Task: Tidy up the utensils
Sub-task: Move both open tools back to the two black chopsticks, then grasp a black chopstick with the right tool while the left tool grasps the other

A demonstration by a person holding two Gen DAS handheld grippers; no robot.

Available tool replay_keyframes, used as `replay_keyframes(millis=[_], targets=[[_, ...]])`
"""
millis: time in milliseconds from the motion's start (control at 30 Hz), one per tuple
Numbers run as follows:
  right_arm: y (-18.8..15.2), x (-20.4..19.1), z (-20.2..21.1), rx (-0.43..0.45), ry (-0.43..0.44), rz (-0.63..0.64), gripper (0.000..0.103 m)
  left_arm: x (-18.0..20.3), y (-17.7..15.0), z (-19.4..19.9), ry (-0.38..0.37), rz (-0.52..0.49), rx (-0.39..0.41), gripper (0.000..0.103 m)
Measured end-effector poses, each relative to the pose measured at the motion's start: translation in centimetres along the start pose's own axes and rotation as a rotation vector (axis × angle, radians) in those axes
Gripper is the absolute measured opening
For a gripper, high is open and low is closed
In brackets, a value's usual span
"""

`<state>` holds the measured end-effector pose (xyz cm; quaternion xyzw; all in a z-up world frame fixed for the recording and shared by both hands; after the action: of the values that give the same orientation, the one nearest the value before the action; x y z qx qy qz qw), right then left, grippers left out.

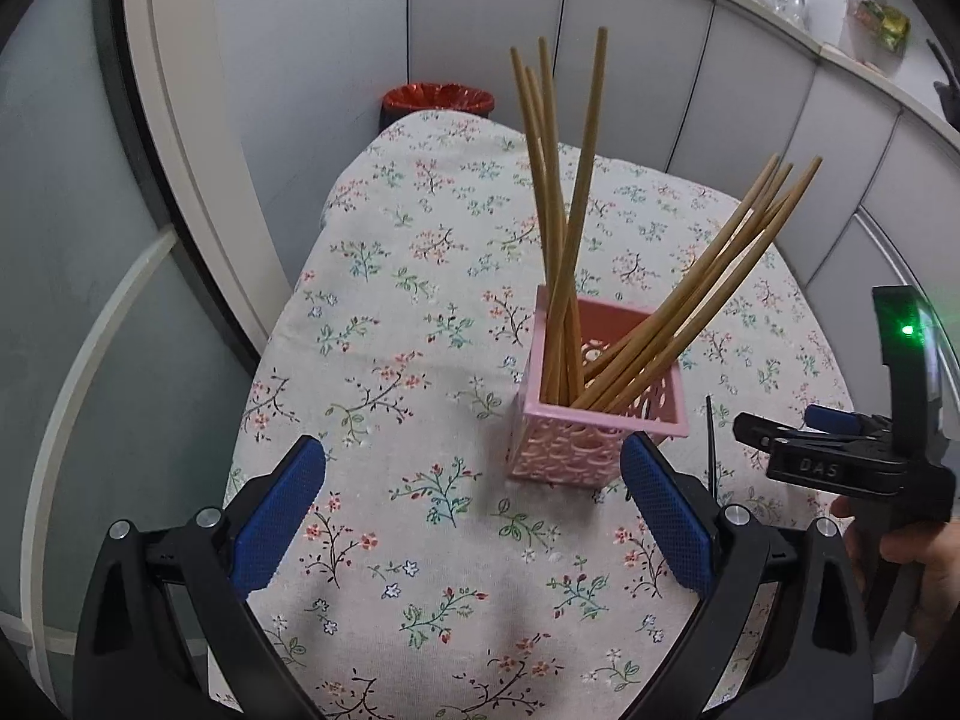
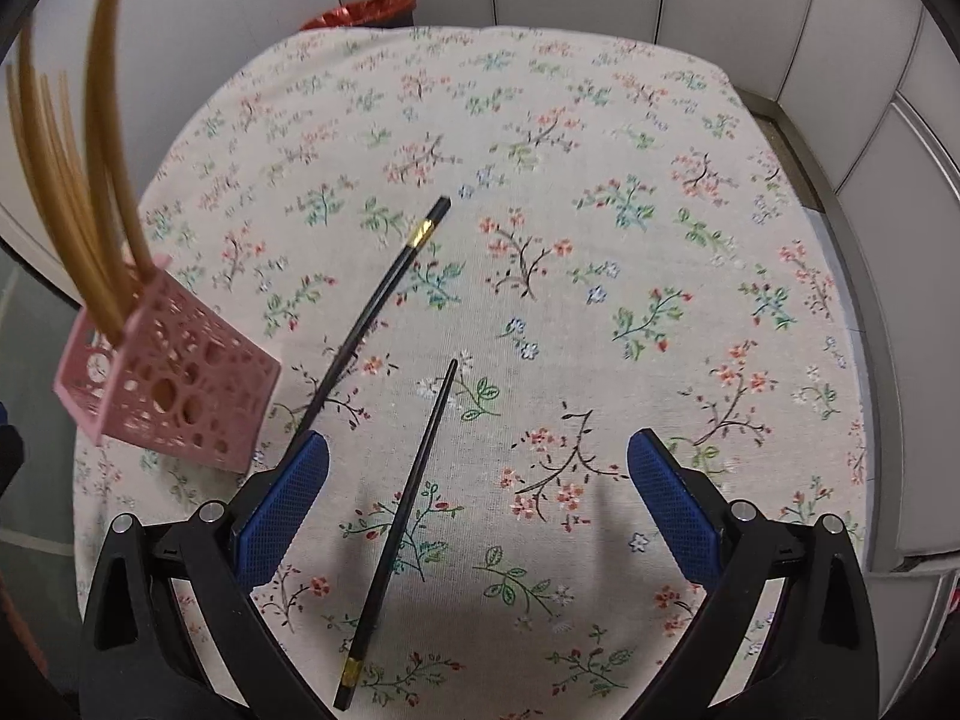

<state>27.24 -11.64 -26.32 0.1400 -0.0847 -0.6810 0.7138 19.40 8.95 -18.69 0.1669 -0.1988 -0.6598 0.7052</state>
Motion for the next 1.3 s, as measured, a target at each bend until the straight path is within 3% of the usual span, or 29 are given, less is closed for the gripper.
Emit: replay_keyframes(millis=[167,233,567,733,833,967,1100,1300], targets=[[0.3,-0.5,-1.9,-0.04,0.027,-0.028,0.078,0.0,-0.8,-1.1,-0.019,-0.011,-0.049,0.096],[0.3,-0.8,-2.6,-0.064,0.053,-0.045,0.065,0.2,-1.2,-1.4,-0.024,-0.029,-0.062,0.096],[0.5,-1.6,-3.5,-0.049,0.008,-0.023,0.047,1.5,-2.4,-2.3,-0.036,-0.082,-0.101,0.096],[0.3,-1.6,-3.5,-0.036,-0.038,0.021,0.013,2.0,-2.9,-2.7,-0.025,-0.114,-0.096,0.095],[0.0,-1.6,-3.4,-0.039,-0.028,0.039,0.007,2.5,-3.4,-3.1,-0.046,-0.122,-0.103,0.084],[-0.4,-1.4,-2.9,-0.056,0.01,0.048,0.003,4.0,-4.6,-3.6,-0.132,-0.161,-0.109,0.06],[-0.7,-0.2,-1.5,-0.04,0.043,0.025,0.003,6.9,-6.6,-5.4,-0.204,-0.274,-0.114,0.037],[-1.3,2.6,0.7,-0.017,0.077,-0.01,0.003,8.9,-6.7,-8.2,-0.234,-0.311,-0.104,0.026]])
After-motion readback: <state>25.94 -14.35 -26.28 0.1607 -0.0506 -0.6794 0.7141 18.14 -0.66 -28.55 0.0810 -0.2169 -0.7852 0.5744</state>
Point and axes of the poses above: each gripper's, at about its wrist camera, not at the fingertips, and z roughly against the way its jaws point, x to its right, y to its top, the point moved 8 cm from there along -z, roughly the way its jaws point, and after that the axes turned 7 degrees about -x, right-handed, at the moved point
